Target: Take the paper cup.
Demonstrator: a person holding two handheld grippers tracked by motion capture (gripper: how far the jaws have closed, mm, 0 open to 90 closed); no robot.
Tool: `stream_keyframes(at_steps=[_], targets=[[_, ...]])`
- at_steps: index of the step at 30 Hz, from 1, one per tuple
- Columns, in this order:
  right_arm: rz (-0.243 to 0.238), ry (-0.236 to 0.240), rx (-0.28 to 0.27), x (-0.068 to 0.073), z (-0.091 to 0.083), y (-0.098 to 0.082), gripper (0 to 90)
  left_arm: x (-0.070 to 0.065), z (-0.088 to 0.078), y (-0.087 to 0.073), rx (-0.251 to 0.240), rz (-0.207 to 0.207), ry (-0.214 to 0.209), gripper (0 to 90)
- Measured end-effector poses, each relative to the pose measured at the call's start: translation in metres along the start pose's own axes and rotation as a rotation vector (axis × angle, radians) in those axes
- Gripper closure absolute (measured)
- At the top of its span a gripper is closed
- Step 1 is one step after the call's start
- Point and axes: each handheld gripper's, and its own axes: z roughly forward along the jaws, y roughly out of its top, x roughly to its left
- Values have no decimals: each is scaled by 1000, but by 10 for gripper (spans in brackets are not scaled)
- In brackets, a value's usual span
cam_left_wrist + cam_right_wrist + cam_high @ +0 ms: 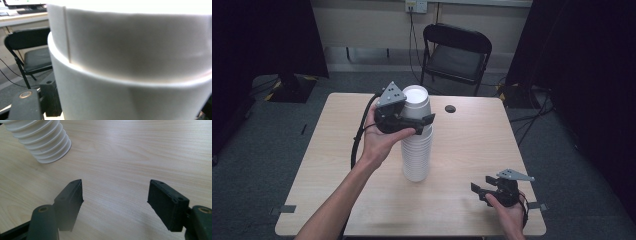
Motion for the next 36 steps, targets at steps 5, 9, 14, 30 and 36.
stream_keyframes(at_steps=[5,9,14,30,36], targets=[[0,-2,0,0,0,0,280,0,-2,4,-22,-8,12,153],[-1,1,-3,0,0,0,280,1,-3,8,-27,-14,2,154],[1,0,-2,0,0,0,280,0,-4,12,-38,-15,-9,154],[0,3,-4,1,0,1,280,-5,-12,24,-111,19,5,155],[-1,5,-2,1,0,1,280,-4,-18,27,-145,18,4,154]])
